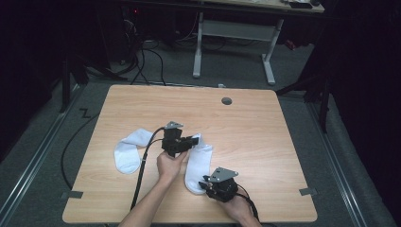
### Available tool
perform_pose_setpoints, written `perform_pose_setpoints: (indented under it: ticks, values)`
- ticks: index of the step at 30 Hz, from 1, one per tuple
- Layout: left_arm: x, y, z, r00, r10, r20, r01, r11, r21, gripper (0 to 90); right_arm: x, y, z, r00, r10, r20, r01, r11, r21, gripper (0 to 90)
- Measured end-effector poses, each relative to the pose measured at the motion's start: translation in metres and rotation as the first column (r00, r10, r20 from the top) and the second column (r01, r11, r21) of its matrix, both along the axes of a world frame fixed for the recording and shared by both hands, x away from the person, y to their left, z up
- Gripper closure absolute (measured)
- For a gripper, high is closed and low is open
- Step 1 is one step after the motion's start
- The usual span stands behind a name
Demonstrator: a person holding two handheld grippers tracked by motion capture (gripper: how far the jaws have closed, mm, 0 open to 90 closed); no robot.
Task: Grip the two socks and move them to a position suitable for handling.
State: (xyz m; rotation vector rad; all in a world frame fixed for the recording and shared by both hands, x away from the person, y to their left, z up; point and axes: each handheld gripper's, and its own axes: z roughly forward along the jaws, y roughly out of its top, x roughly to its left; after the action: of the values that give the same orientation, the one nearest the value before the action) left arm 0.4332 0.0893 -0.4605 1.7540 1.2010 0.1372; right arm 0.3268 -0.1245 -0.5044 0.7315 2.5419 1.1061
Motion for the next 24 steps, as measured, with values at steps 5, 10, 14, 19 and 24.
perform_pose_setpoints:
  ticks: [5,10,14,19,24]
  values:
    - [0.006,-0.003,-0.015,0.9995,0.014,-0.028,-0.011,0.9931,0.116,68.6,0.0,-0.001,-0.001,0.9999,0.01,0.011,-0.01,1.0,0.006,68.6]
    - [0.002,-0.002,-0.017,0.9998,0.0,-0.018,0.003,0.9881,0.154,56.7,0.001,-0.002,-0.001,0.9999,0.014,0.003,-0.014,1.0,0.007,69.0]
    - [-0.007,0.001,-0.014,0.9989,-0.014,0.044,0.004,0.9766,0.215,51.2,0.001,-0.002,-0.001,0.9998,0.018,-0.002,-0.018,1.0,0.008,70.2]
    - [-0.015,0.002,-0.008,0.9938,-0.056,0.095,0.03,0.9655,0.259,49.3,0.001,-0.001,-0.001,0.9997,0.024,0.0,-0.024,1.0,0.005,71.4]
    - [-0.012,0.0,-0.006,0.9939,-0.05,0.099,0.029,0.979,0.202,52.3,0.001,-0.001,0.0,0.9996,0.029,0.002,-0.029,1.0,0.001,72.2]
